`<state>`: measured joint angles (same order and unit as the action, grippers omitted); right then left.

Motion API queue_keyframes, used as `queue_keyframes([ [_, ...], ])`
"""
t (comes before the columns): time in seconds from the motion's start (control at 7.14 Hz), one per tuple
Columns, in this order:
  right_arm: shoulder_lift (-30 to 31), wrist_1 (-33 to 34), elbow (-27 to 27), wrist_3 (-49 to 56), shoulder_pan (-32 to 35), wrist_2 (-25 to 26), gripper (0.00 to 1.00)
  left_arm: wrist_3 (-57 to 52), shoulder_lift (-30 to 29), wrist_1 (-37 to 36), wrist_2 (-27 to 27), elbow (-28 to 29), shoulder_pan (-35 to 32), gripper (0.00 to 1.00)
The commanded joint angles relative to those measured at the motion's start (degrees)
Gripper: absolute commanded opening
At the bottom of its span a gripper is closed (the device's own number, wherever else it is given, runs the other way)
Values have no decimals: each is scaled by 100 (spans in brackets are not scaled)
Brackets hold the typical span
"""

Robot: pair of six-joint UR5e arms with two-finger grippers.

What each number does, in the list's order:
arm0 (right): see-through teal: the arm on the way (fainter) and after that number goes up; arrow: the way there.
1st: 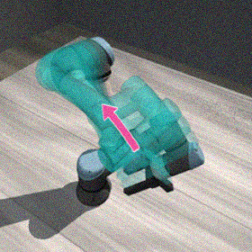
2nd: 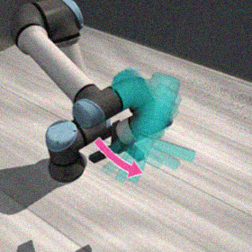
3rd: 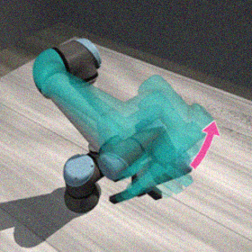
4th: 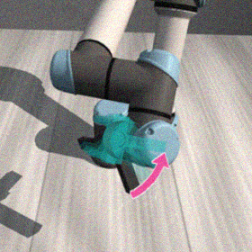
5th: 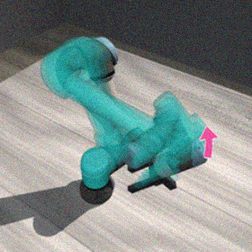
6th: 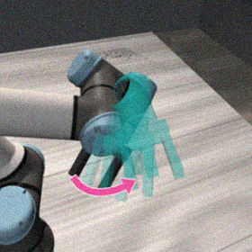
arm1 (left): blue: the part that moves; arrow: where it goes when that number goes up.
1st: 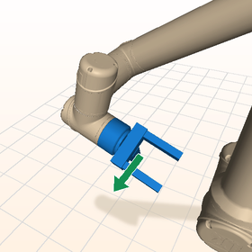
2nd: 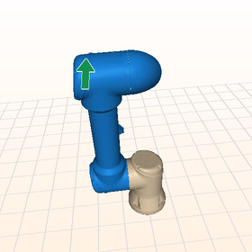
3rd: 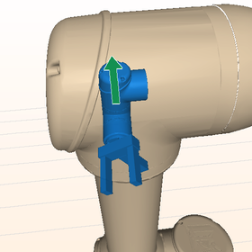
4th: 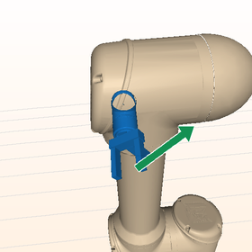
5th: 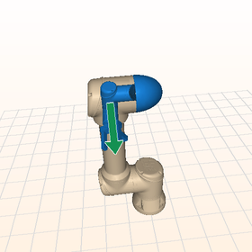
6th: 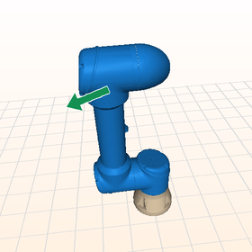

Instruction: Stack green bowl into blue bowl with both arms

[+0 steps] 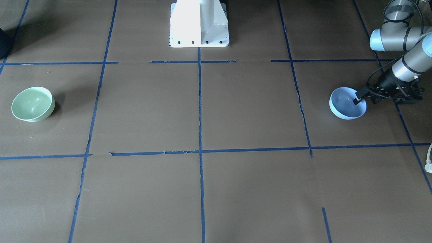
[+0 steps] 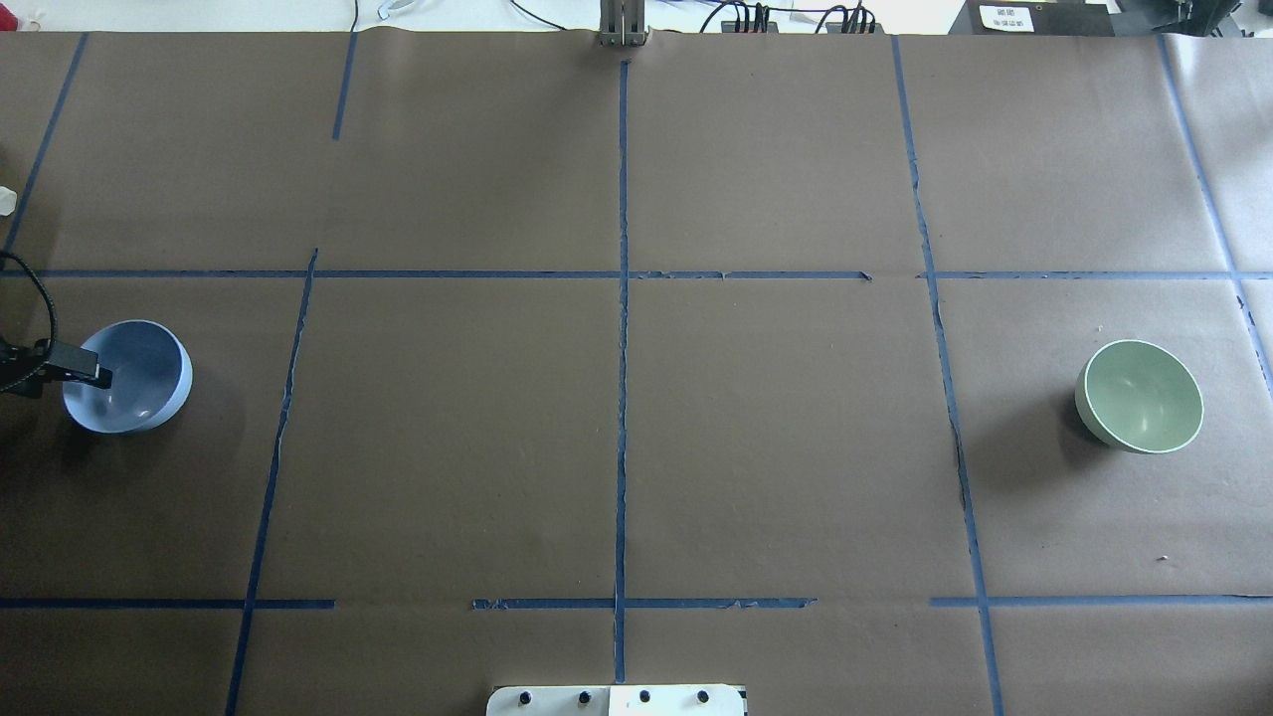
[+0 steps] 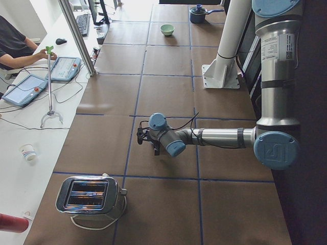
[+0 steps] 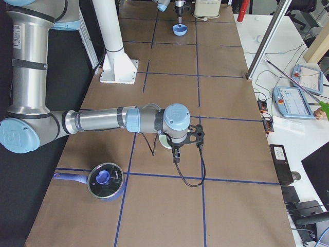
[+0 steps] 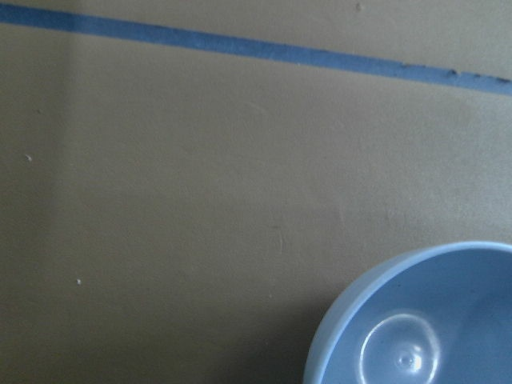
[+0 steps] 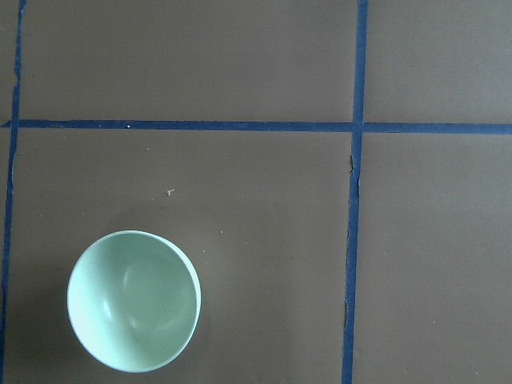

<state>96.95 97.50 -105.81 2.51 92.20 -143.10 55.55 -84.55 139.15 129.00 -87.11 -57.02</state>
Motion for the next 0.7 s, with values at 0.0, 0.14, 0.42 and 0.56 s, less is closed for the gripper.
queue_keyframes([
  [0.0, -35, -3, -19, -4, 0, -16, 100, 96, -17, 86, -15, 10, 78, 24],
  [0.14, -44, -3, -27, -4, 0, -16, 100, 105, 0, 112, 54, -25, 69, 6],
  [0.42, -53, -3, -19, -4, 0, -16, 100, 105, 44, 60, 509, -235, 25, 0],
  [0.56, -62, -11, -27, 4, 0, 1, 100, 122, 35, -71, 738, -472, -19, 0],
])
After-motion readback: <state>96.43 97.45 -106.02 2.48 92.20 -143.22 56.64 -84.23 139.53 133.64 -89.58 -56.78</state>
